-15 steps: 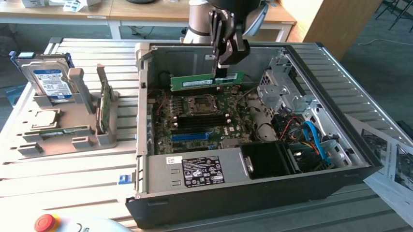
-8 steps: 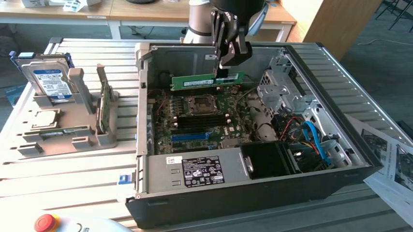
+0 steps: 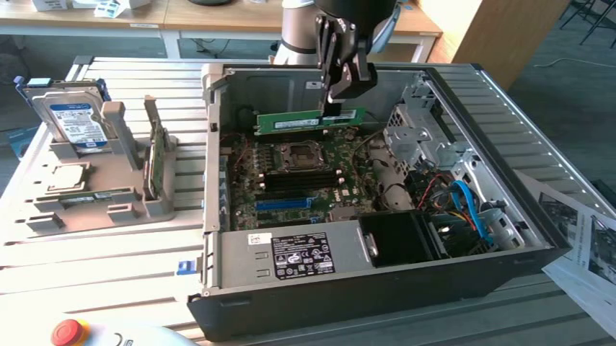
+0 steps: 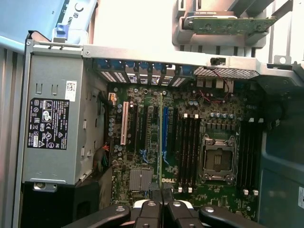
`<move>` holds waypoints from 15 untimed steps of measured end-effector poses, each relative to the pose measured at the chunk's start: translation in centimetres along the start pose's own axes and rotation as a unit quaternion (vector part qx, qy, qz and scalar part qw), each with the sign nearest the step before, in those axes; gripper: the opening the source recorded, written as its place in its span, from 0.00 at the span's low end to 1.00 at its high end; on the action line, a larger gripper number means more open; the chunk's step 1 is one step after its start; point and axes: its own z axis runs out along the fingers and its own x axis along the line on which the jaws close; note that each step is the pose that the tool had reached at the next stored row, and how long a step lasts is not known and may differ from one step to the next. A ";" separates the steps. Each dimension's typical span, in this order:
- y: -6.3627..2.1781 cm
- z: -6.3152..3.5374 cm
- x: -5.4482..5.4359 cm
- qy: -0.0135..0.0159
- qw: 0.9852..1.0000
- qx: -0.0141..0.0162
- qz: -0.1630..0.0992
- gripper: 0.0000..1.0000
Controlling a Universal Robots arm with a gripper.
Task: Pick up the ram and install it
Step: 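Pick up the ram and move it above insertion slot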
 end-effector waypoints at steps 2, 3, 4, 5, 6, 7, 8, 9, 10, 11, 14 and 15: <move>-0.22 -0.01 0.1 -0.001 1.000 -0.004 0.000 0.12; -0.29 -0.01 0.1 -0.001 1.000 -0.006 0.000 0.12; -0.29 -0.02 0.1 -0.001 1.000 -0.007 0.000 0.12; -0.29 -0.01 0.1 -0.001 1.000 -0.007 0.000 0.12; -0.29 -0.01 0.1 -0.001 1.000 -0.007 0.000 0.12; -0.29 -0.01 0.1 -0.001 1.000 -0.007 0.000 0.12; -0.29 -0.01 0.1 -0.001 1.000 -0.007 0.000 0.12; -0.30 -0.01 0.1 -0.001 1.000 -0.007 0.000 0.12; -0.30 -0.01 0.1 -0.001 1.000 -0.007 0.000 0.12; -0.30 -0.01 0.1 -0.001 1.000 -0.007 0.000 0.12; -0.37 -0.01 0.1 -0.003 1.000 -0.029 0.001 0.12; -0.37 -0.01 0.1 -0.003 1.000 -0.029 0.001 0.12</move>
